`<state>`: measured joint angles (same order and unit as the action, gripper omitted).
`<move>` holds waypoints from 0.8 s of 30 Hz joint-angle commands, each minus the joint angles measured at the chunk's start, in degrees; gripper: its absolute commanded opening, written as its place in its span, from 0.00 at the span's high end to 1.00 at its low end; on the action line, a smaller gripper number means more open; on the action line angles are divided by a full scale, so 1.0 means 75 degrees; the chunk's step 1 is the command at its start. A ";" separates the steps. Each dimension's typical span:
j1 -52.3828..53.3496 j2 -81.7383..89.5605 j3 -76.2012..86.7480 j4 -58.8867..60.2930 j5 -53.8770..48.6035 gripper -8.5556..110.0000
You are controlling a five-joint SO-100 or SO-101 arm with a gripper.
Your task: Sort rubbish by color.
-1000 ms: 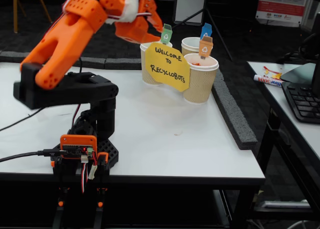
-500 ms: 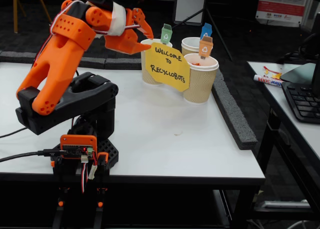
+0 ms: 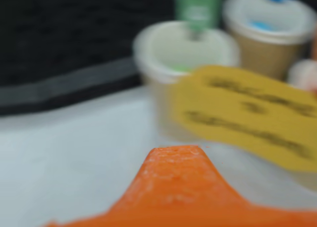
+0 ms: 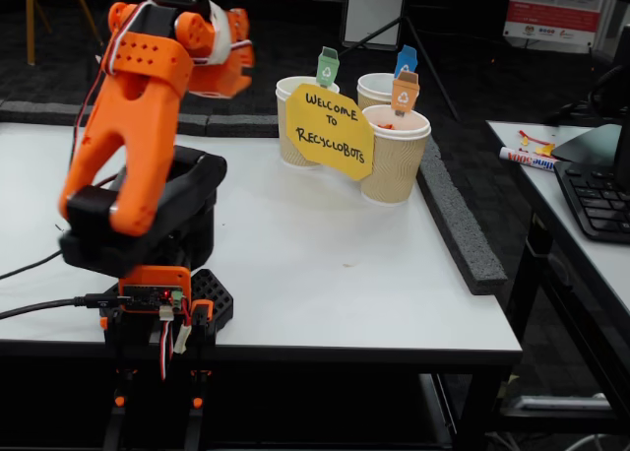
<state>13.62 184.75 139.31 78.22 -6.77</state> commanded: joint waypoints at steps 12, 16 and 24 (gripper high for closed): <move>-0.5473 0.0000 0.0012 0.0258 -0.0082 0.93; -0.6387 0.0000 0.0023 0.0246 -0.0082 0.93; -0.7031 0.0000 0.0070 0.0234 -0.0082 0.93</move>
<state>-37.18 184.83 140.71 80.33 -6.77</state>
